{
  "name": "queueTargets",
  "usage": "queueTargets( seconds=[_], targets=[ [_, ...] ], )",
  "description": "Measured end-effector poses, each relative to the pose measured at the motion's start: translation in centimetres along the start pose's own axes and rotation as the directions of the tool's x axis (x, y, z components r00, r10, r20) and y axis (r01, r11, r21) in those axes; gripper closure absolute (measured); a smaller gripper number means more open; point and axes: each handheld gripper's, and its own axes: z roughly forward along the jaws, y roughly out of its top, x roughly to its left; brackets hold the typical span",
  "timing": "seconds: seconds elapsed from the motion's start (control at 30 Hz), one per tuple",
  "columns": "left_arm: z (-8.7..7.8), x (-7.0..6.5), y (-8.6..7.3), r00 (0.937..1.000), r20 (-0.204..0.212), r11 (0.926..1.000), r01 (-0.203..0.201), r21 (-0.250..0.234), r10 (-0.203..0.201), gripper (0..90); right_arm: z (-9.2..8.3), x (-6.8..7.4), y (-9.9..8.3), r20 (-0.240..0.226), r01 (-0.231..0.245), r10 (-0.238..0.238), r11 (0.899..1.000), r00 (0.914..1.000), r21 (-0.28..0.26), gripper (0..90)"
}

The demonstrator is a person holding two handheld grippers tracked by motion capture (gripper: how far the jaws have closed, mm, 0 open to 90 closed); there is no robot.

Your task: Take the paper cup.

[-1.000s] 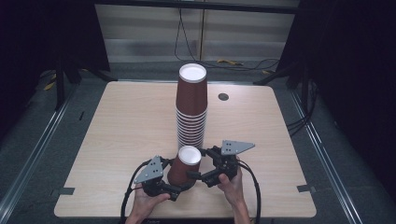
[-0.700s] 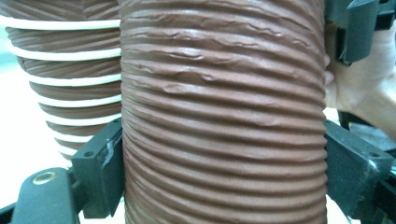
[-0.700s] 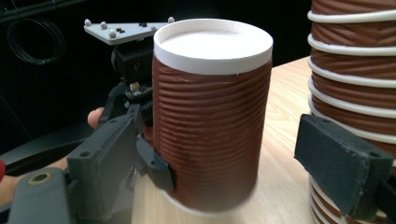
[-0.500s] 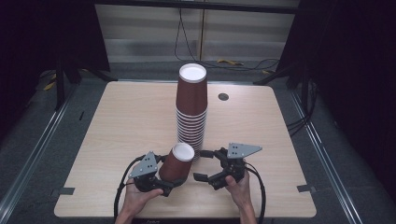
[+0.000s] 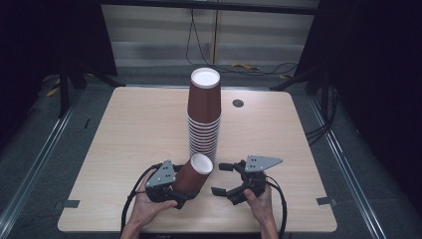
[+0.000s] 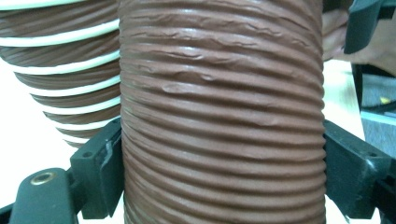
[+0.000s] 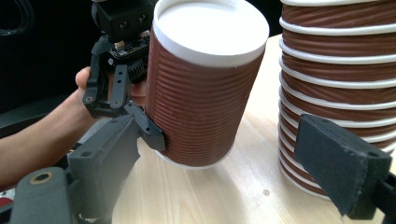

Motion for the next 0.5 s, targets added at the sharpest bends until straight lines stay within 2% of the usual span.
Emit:
queueTargets(
  seconds=[0.03,0.2,0.23,0.3,0.43,0.5],
  targets=[
    [0.0,0.0,0.2,0.9999,-0.005,0.9998,-0.011,0.019,0.011,14.4,-0.1,0.1,0.0,0.011,0.009,-0.009,1.000,0.9999,0.015,13.4],
    [0.0,0.1,0.7,0.9994,0.008,0.9978,-0.035,0.055,0.035,14.4,-0.2,0.1,0.0,0.019,0.013,-0.014,0.999,0.9997,0.035,13.8],
    [0.2,0.0,0.9,0.9985,0.009,0.9952,-0.054,0.082,0.053,14.5,-0.2,0.1,0.1,0.027,0.017,-0.018,0.999,0.9995,0.047,13.7],
    [0.2,0.1,1.1,0.9976,0.015,0.9924,-0.069,0.102,0.068,14.4,-0.2,0.1,0.2,0.028,0.021,-0.022,0.998,0.9994,0.060,13.7],
    [0.3,0.1,1.2,0.9976,0.024,0.9915,-0.067,0.112,0.065,14.5,-0.2,0.1,0.3,0.024,0.030,-0.032,0.997,0.9992,0.077,13.7],
    [0.4,0.2,1.3,0.9960,0.027,0.9840,-0.088,0.155,0.085,14.5,-0.1,0.2,0.4,0.026,0.044,-0.047,0.994,0.9985,0.100,13.9]
  ],
)
